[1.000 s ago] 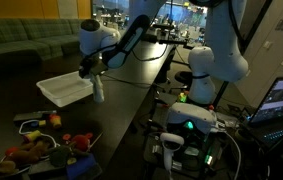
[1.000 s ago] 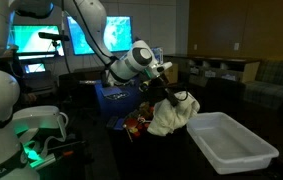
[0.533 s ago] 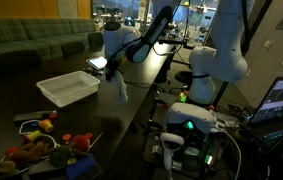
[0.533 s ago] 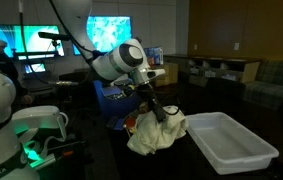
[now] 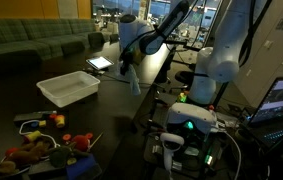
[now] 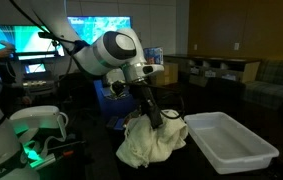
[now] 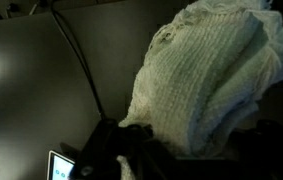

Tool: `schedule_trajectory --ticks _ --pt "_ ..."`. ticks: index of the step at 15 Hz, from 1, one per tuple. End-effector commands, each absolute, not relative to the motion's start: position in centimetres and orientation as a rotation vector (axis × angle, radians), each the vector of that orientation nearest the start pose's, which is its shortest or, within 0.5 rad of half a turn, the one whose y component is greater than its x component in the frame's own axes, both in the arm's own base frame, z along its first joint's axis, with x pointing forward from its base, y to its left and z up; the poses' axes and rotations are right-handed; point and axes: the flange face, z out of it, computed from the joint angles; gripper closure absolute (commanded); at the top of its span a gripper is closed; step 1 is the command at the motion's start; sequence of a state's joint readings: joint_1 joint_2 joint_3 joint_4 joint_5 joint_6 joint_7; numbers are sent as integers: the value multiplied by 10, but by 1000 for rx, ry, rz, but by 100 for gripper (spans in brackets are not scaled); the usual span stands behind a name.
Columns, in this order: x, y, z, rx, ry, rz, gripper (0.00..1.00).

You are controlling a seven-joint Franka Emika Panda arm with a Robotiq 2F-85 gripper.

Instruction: Pick up the towel, sweep the objects on the table to the left and put the towel in the container.

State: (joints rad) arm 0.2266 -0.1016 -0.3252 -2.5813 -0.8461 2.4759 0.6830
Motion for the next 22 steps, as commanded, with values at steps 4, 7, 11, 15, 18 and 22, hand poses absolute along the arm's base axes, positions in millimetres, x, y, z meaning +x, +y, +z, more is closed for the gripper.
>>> schedule_trajectory --ticks 4,7,11,15,18,22 --pt "483 -35 304 -3548 129 -281 96" --pt "532 -24 310 -3518 178 -313 97" --pt "603 -15 313 -3465 262 -370 96" --pt "664 -13 308 -3448 352 -466 97" --pt "705 -11 298 -3431 406 -549 97" --pt "750 -10 286 -3401 523 -676 97"
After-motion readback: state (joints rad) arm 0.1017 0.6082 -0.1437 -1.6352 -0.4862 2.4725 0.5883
